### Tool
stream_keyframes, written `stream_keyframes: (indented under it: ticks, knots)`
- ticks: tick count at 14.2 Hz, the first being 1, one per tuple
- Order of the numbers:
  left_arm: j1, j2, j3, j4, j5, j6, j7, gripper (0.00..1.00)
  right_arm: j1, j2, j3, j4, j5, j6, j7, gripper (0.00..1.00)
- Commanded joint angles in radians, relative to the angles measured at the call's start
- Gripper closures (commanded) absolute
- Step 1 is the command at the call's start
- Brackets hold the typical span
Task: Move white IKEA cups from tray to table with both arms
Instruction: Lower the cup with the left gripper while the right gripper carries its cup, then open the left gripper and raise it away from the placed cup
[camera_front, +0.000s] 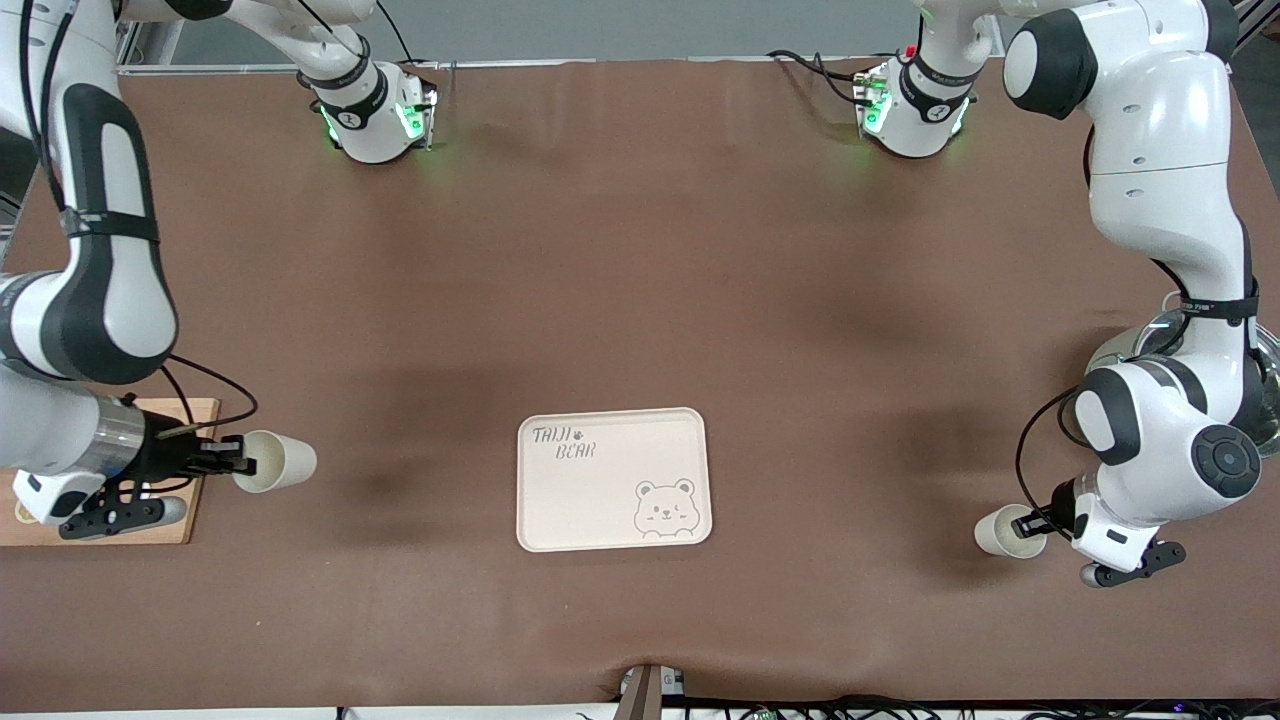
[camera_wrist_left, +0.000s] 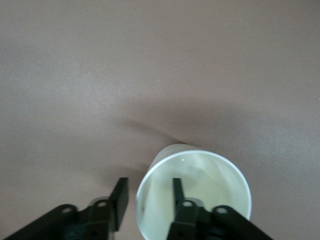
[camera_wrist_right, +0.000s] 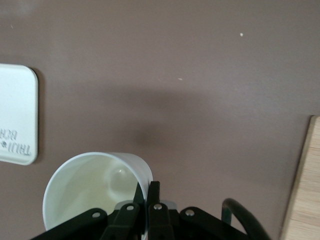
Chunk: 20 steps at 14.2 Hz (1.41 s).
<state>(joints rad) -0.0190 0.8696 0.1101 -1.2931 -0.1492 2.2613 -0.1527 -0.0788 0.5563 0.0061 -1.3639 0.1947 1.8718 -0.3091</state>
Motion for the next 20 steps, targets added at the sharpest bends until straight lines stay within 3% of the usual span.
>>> stream_keyframes:
  ticks: [1, 5, 10, 20]
  knots:
    - [-0.004, -0.032, 0.003, -0.005, -0.007, 0.000, 0.036, 0.00, -0.038, -0.009, 0.014, -0.040, 0.023, 0.001, -0.080, 1.00]
    - [0.004, -0.087, 0.000, -0.005, -0.007, -0.002, 0.087, 0.00, -0.053, 0.039, 0.012, -0.053, 0.015, 0.068, -0.163, 1.00]
    - [0.005, -0.165, -0.003, -0.008, -0.007, -0.037, 0.093, 0.00, -0.050, 0.077, 0.012, -0.126, 0.014, 0.283, -0.176, 1.00]
    - [-0.016, -0.418, -0.003, -0.017, -0.007, -0.340, 0.125, 0.00, -0.044, 0.171, 0.012, -0.130, 0.009, 0.427, -0.177, 1.00]
